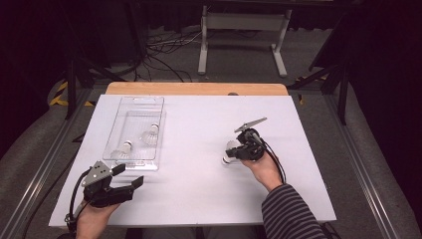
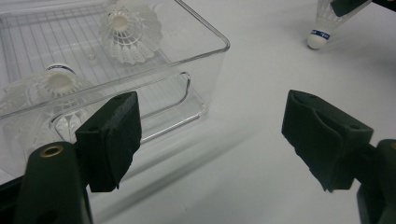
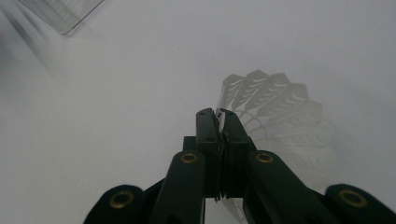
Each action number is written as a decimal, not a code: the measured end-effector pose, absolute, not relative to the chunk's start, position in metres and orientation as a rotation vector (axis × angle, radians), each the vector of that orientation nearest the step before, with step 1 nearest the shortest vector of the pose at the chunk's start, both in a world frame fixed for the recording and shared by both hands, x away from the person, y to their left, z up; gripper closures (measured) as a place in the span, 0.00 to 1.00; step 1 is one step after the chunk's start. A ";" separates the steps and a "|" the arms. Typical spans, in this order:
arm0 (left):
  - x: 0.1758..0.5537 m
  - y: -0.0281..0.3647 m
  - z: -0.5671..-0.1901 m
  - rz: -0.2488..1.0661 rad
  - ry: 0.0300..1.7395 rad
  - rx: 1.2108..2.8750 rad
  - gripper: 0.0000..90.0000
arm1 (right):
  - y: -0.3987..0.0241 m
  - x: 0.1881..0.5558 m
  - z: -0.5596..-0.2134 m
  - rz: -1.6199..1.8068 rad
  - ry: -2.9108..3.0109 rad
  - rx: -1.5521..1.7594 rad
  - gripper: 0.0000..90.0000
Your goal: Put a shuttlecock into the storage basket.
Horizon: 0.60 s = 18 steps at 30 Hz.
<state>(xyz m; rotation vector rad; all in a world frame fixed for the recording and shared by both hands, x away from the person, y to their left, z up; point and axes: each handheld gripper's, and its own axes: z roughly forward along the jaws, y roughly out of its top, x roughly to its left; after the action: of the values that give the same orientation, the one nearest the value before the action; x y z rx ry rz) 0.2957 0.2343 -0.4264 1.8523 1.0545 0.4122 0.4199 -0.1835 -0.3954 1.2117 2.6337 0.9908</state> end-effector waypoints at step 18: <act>0.295 0.233 -0.426 0.416 1.055 1.856 0.23 | -0.185 0.408 -0.384 1.035 2.635 1.119 0.99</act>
<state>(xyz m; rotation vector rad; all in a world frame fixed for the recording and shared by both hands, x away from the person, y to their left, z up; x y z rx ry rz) 0.2954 0.2331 -0.4264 1.8562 1.0546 0.4158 0.4076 -0.1846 -0.3845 1.1188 2.6354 1.0348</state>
